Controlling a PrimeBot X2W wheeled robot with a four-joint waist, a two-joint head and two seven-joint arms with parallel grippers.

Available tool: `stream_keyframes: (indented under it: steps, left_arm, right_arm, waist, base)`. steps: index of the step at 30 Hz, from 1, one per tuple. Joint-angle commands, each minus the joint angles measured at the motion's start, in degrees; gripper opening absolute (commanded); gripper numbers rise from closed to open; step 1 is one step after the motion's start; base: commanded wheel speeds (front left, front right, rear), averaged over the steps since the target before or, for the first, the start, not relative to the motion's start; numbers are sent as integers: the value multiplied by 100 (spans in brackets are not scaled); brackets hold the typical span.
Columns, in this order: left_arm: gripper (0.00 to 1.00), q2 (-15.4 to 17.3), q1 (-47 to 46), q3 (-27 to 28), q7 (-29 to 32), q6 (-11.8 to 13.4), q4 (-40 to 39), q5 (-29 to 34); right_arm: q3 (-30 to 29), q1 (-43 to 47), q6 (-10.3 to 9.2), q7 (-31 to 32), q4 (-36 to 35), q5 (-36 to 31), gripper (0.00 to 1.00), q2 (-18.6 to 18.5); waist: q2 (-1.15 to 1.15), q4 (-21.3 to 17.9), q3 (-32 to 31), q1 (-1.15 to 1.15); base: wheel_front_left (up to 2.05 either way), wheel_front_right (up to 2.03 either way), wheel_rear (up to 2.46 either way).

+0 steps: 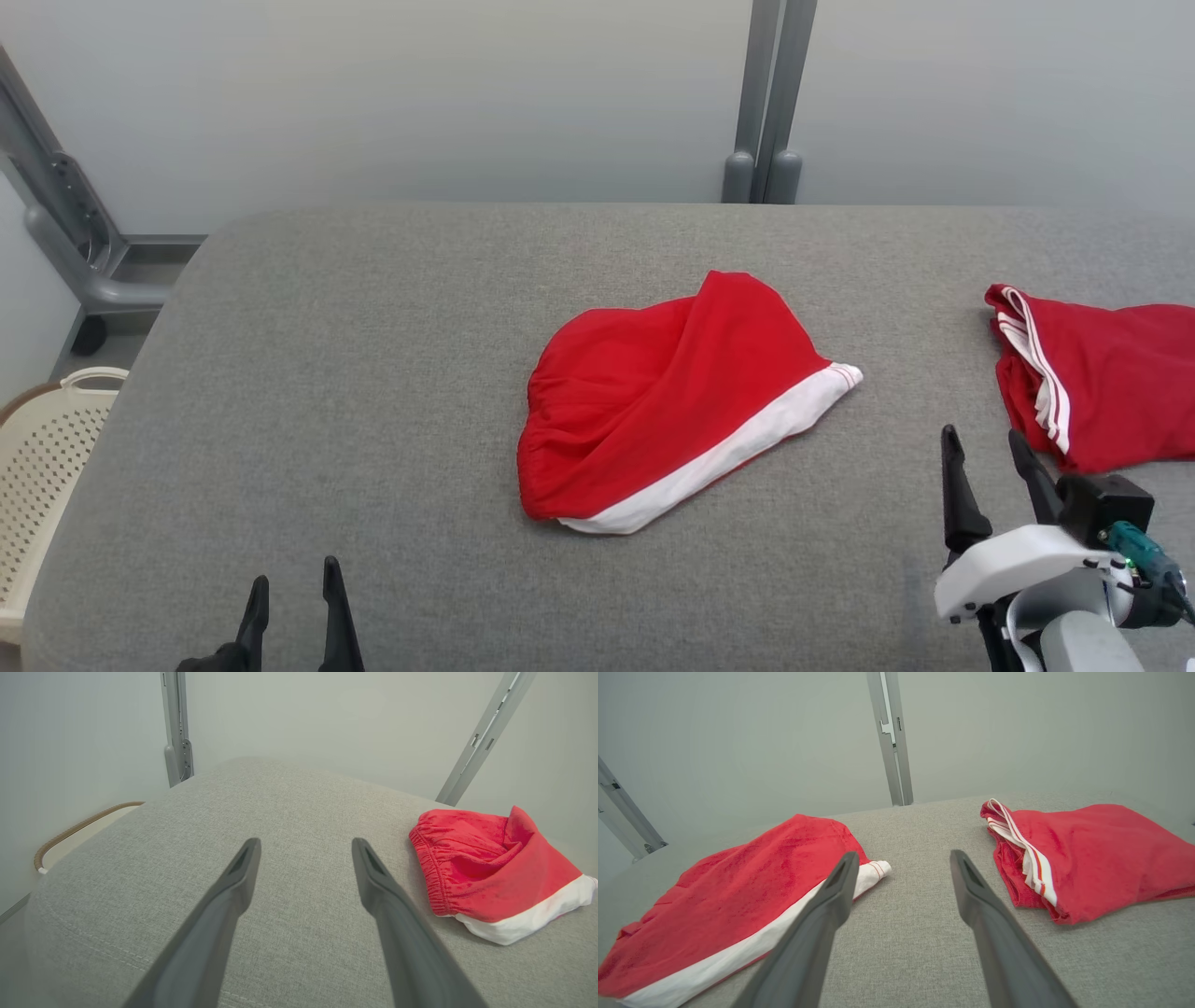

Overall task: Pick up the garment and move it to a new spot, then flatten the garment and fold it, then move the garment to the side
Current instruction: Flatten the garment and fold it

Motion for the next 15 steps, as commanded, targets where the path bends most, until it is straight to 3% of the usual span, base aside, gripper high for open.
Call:
stream_keyframes:
  steps: [1,8,15]
  left_arm:
    - [100,9,96,29,-1,-46,47,115]
    - [100,19,195,79,-1,-195,72,428]
    - [100,125,254,-25,-1,-281,42,856]
  right_arm:
    - [147,204,-1,-36,-200,-214,100,-9]
    - [646,778,-1,118,-873,-781,100,-10]
    - [746,1158,-1,152,-1200,-1017,100,-11]
  waist:
    - [0,-66,-63,0]
    - [0,-183,-95,0]
    - [0,-265,-110,0]
  base:
    - [0,0,0]
    - [0,0,0]
    - [0,0,0]
